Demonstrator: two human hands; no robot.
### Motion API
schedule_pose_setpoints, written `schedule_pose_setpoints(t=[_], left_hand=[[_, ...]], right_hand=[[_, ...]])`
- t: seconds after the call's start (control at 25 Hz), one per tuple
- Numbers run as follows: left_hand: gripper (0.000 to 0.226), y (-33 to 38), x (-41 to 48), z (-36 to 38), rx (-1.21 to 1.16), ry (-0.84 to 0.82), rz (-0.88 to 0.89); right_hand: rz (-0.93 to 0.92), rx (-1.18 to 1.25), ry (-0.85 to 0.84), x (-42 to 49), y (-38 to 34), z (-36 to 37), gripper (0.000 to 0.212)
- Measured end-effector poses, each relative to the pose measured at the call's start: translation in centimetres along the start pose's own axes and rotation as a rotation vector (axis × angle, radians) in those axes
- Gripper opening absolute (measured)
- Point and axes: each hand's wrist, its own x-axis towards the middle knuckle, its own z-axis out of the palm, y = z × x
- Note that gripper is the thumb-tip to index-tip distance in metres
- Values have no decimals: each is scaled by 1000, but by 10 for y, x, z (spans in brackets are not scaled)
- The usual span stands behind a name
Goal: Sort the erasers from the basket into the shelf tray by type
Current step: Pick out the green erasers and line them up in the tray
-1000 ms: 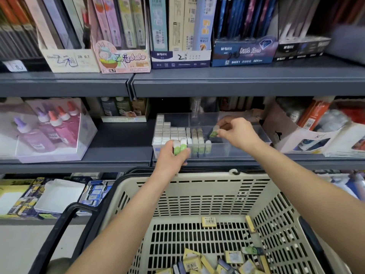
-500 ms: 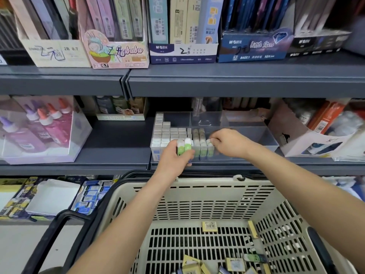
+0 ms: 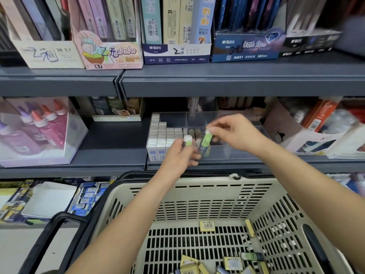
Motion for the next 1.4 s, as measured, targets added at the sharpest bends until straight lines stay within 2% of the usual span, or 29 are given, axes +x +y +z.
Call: schedule_pose_setpoints(t=[0.08, 0.16, 0.24, 0.36, 0.48, 0.6, 0.76, 0.84, 0.92, 1.0, 1.04, 1.2, 1.4], left_hand=[[15, 0, -1, -9, -5, 62, -5], [16, -1, -2, -15, 44, 91, 24], [14, -1, -4, -16, 125, 85, 81], [13, -3, -6, -18, 282, 71, 160], [9, -4, -7, -17, 192, 83, 135], [21, -4, -6, -16, 85, 95, 102], [23, -5, -6, -15, 62, 82, 97], [23, -5, -6, -16, 56, 77, 101], [23, -4, -4, -15, 66, 69, 111], [27, -3, -3, -11, 99, 34, 129], [30, -1, -3, -9, 122, 11, 137], [26, 1, -3, -5, 181, 8, 148], [18, 4, -7, -35, 319, 212, 184]], right_hand=[[37, 54, 106, 10, 3, -13, 21], [48, -82, 144, 22, 7, -16, 18], [61, -280, 82, 29, 10, -7, 11], [134, -314, -16, 36, 14, 6, 9], [189, -306, -55, 41, 20, 9, 14], [161, -378, -120, 40, 25, 19, 8], [134, -512, -207, 34, 26, 24, 24], [101, -536, -146, 28, 20, 20, 27], [24, -409, -24, 18, 11, 17, 24], [-23, -157, -48, 3, -1, 17, 18], [-41, -107, -89, -3, -6, 18, 15], [-55, -107, -78, -13, -5, 12, 6], [42, -70, 85, 12, 4, -18, 13]])
